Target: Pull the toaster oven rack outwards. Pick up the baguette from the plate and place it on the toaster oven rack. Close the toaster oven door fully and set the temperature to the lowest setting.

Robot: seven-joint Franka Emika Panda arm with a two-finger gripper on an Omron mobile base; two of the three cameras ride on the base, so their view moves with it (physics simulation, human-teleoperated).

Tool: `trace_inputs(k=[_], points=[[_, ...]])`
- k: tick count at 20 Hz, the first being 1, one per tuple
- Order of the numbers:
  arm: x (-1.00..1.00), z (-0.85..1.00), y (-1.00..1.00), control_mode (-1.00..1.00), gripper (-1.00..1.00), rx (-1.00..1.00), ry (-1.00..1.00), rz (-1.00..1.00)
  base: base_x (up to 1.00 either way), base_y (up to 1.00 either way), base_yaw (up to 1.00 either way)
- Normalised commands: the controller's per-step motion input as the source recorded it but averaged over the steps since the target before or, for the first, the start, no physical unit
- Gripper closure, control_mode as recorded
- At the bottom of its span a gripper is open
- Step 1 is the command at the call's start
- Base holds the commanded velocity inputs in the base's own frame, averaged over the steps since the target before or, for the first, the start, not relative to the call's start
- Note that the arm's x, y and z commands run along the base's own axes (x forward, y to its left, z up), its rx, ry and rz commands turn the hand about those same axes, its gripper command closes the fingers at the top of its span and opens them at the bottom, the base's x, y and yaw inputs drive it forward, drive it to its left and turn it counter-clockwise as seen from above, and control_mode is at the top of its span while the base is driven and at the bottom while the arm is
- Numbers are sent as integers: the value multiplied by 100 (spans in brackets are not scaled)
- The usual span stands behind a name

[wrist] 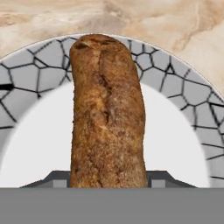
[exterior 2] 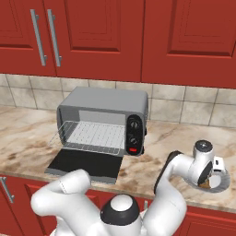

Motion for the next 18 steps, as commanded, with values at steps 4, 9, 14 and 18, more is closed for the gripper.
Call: trace_inputs(k=[4, 9, 14, 18], points=[[-28, -2, 0, -100, 100, 3, -4, 2, 0, 0, 0], [-47, 51, 0, -100, 100, 4, -21, 19, 0, 0, 0], [-44, 54, 5, -100, 100, 0, -20, 38, 0, 0, 0], [-39, 62, 18, -100, 100, -1, -22, 48, 0, 0, 0]])
